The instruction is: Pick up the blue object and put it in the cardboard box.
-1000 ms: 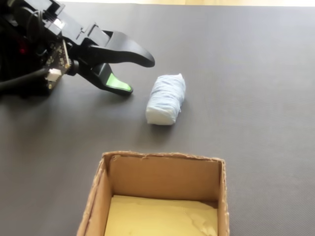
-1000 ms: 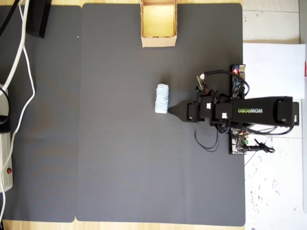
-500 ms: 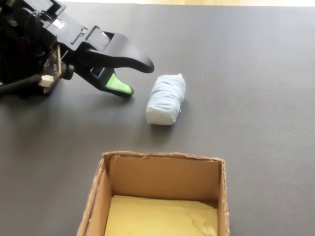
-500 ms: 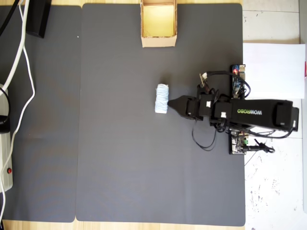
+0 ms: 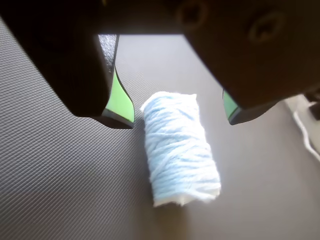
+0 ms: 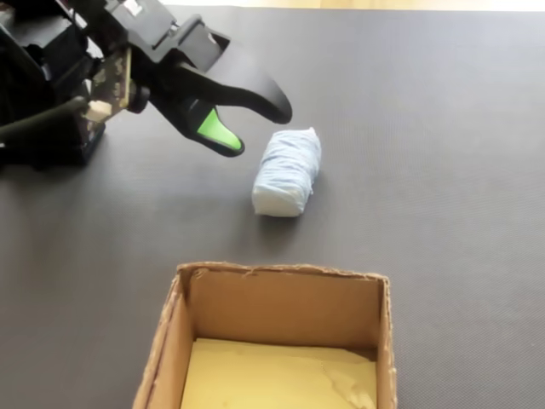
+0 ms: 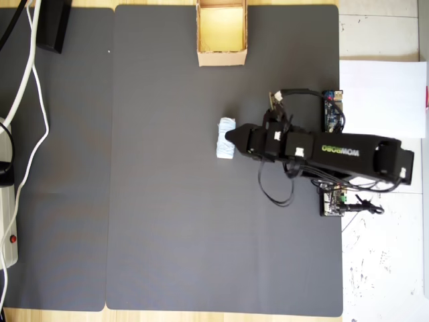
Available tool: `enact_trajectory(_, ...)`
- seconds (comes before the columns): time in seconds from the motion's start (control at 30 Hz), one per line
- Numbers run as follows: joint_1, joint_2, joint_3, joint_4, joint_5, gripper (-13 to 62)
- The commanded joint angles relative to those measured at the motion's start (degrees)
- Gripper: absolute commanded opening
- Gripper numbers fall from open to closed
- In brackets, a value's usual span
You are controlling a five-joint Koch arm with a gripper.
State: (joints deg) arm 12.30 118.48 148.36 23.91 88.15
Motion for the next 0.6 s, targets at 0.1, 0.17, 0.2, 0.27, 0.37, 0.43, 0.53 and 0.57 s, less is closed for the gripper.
enact_trajectory(0.1,-0.9,-5.1,-8.8,3.3,2.5,34.5)
enact_trajectory(0.17,-0.9,-7.1,-10.6,4.6,2.5,34.5)
enact_trajectory(0.2,-0.9,-8.9,-11.8,6.1,2.5,34.5)
enact_trajectory(0.27,-1.4,-11.5,-13.0,7.9,2.5,34.5)
enact_trajectory(0.37,-1.5,-15.2,-14.6,8.5,2.8,34.5)
enact_trajectory(0.43,-1.5,-19.2,-17.8,9.8,4.1,34.5)
enact_trajectory(0.53,-1.4,-22.2,-19.9,9.9,4.3,34.5)
enact_trajectory(0.57,-1.4,-23.3,-20.3,9.8,4.7,34.5)
